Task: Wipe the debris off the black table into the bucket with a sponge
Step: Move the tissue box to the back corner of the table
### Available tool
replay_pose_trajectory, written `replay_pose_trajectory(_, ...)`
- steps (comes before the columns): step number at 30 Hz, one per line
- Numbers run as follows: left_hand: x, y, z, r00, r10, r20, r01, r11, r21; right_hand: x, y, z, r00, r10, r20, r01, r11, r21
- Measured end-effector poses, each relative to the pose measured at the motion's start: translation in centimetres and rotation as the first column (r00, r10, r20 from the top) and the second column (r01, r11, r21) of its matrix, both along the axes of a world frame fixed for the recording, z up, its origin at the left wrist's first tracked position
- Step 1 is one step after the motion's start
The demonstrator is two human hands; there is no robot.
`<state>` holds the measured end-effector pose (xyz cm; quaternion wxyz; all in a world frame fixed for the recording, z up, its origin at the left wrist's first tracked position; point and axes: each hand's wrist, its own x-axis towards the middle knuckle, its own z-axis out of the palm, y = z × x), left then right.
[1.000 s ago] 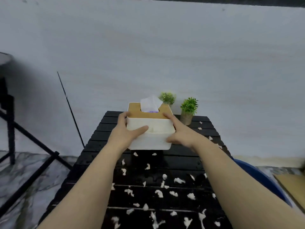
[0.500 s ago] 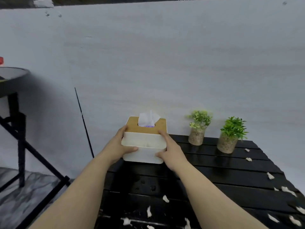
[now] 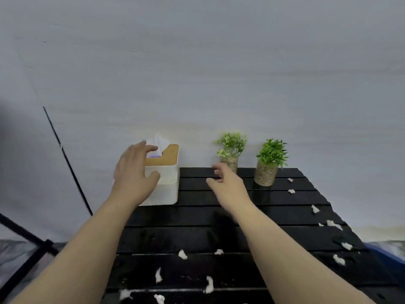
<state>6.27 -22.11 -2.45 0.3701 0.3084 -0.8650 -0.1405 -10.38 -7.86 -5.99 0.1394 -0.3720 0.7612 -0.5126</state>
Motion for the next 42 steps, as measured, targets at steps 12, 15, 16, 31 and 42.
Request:
replay_pose_trajectory(12,-16.7,5.4,-4.6,0.970,0.001,-0.242,0.185,0.641,0.745,-13.4,7.6,-1.7,0.922,-0.379,0.082,0.382,0.924,-0.026)
replay_pose_trajectory(15,-18.4,4.8,-5.8,0.972,-0.008,-0.237,0.192,0.612,0.767,-15.0,6.9,-2.4,0.935,-0.331,0.124,0.338,0.940,-0.041)
replay_pose_trajectory(16,-18.9,4.6,-6.0,0.971,-0.025,-0.239,0.204,0.608,0.767,-15.4,6.6,-2.5,0.945,-0.284,0.163,0.296,0.953,-0.057)
replay_pose_trajectory(31,-19.5,3.9,-6.8,0.982,-0.022,-0.187,0.137,0.759,0.636,-15.7,3.5,-3.5,0.966,-0.168,0.195,0.198,0.969,-0.146)
replay_pose_trajectory(42,-12.6,4.1,-7.1,0.985,0.144,-0.098,-0.074,0.857,0.511,-9.4,-0.9,-2.2,0.978,0.119,0.169,-0.101,0.989,-0.110)
